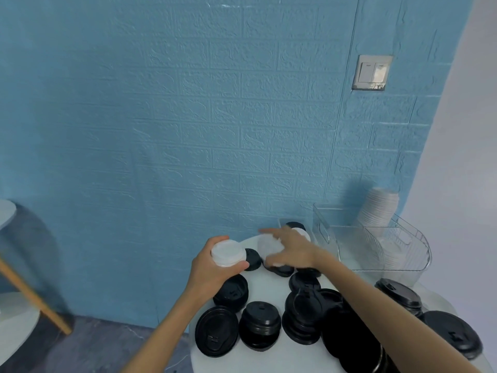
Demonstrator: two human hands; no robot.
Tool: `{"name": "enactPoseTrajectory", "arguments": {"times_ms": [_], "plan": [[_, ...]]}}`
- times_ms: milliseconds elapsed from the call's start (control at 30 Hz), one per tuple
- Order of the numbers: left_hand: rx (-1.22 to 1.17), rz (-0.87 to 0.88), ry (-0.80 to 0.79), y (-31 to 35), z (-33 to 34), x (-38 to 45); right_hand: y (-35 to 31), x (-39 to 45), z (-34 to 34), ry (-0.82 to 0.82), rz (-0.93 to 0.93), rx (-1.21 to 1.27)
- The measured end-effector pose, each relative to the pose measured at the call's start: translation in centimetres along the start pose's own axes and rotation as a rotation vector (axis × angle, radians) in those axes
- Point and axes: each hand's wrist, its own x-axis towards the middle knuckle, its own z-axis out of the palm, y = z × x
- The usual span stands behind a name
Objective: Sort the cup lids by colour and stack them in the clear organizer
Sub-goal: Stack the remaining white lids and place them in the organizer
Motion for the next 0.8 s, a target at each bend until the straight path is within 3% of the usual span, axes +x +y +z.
{"name": "enactPoseTrajectory", "arguments": {"times_ms": [100, 200, 433, 733, 800], "plan": [[-0.003, 0.012, -0.044, 1.3, 1.4, 0.0, -1.3, -1.0, -2.5, 0.193, -0.004, 0.483], [-0.034, 0.039, -0.099, 3.1, 3.1, -0.2, -2.9, -2.6, -3.1, 0.288, -0.033, 0.751], [-0.177, 0.063, -0.145, 6.1, 4.9, -0.6, -2.1, -5.5, -1.4, 0.176, -0.046, 0.760], [-0.183, 0.108, -0.172, 6.7, 6.2, -1.4, -1.6, -6.4, -1.0, -0.052, 0.060, 1.141], [-0.196, 0.106, -0.181, 6.8, 6.7, -1.6, -1.6, -6.5, -0.7, -0.034, 0.083, 1.193]]}}
